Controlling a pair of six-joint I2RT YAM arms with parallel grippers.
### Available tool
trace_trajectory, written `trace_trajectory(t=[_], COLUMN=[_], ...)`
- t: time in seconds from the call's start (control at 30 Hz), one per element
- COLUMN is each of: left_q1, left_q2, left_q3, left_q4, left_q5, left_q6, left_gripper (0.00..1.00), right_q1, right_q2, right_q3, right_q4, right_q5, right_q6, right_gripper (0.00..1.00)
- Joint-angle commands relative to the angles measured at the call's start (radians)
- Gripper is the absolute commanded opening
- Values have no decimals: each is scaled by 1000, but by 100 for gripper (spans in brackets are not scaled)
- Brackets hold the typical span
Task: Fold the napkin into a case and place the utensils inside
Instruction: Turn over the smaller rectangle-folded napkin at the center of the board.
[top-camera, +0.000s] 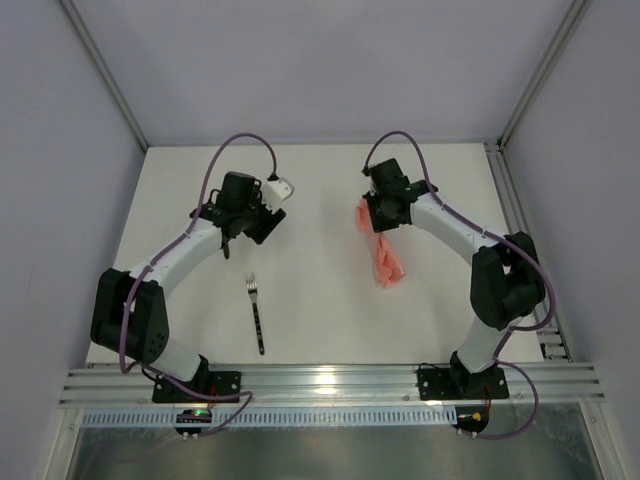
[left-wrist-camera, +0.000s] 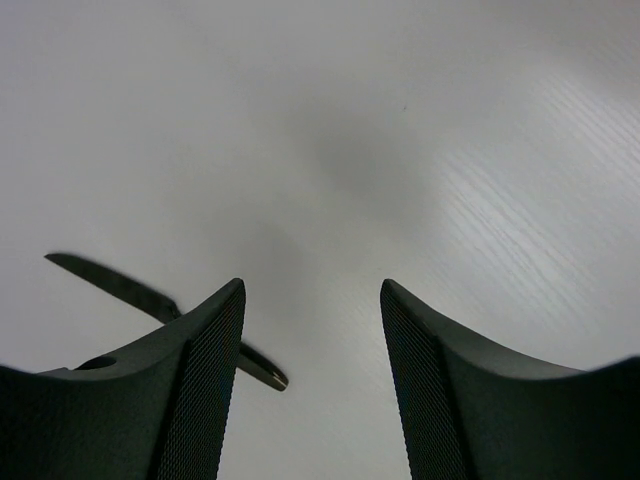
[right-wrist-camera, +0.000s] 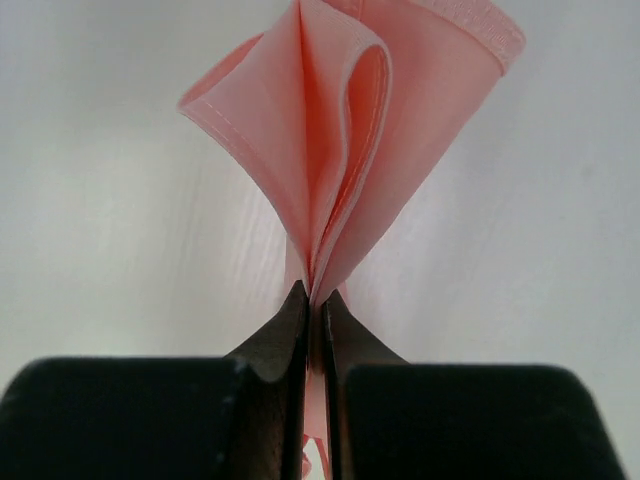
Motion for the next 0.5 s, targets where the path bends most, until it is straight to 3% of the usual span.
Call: trace_trajectory(t=[0.0, 0.07, 0.2, 0.47], left_q1=[59, 89, 156, 182], left_q2=[-58, -76, -98, -104], left_q3=[-16, -20, -31, -45], left_q4=[11, 20, 37, 31], left_q5=[-17, -17, -18, -18], left_q6=[20, 19, 11, 10], left_gripper=[59, 60, 60, 61], right_q1=[15, 53, 269, 526], right_q2=[30, 62, 185, 637], right_q3=[112, 134, 166, 480], right_q4=[-229, -265, -292, -458], right_q5=[342, 455, 735, 800], right_q6=[-82, -73, -21, 86], right_gripper=[4, 4, 4, 4])
